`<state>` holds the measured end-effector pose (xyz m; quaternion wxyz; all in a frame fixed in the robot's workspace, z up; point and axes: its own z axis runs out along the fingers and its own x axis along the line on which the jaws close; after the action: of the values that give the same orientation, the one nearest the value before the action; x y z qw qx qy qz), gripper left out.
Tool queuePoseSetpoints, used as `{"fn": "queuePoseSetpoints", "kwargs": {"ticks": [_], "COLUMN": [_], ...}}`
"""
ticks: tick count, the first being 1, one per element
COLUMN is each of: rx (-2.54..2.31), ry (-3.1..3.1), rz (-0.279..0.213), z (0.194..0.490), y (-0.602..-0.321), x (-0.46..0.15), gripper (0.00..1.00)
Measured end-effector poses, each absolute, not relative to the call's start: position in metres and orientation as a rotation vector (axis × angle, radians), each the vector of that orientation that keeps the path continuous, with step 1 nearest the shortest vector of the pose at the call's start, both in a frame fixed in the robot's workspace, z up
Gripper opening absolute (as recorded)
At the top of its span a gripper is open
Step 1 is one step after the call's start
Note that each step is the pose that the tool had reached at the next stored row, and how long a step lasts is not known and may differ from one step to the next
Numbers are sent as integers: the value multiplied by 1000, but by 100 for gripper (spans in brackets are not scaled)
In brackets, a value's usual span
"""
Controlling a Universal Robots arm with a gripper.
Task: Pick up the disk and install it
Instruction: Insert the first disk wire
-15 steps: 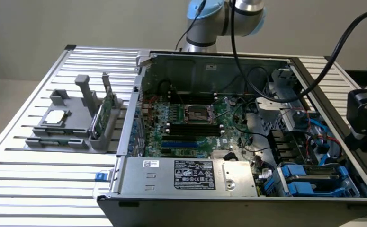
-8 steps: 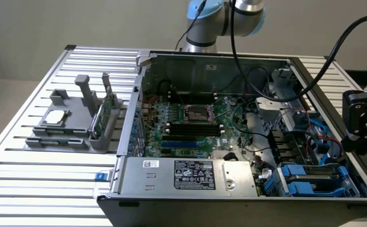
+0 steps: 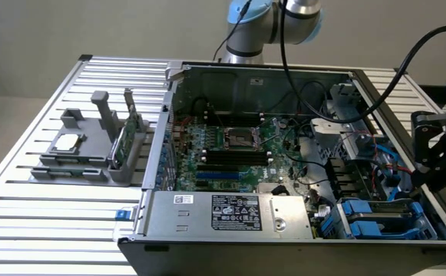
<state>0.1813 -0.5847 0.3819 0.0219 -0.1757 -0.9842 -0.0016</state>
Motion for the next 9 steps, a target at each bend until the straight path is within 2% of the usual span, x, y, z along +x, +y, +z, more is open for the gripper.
{"fn": "queuePoseSetpoints", "kwargs": {"ticks": [9], "rx": [-794], "ry": [-2995], "rz": [-10], "z": [374], "y": [-585], "x": [181], "gripper": [27]}}
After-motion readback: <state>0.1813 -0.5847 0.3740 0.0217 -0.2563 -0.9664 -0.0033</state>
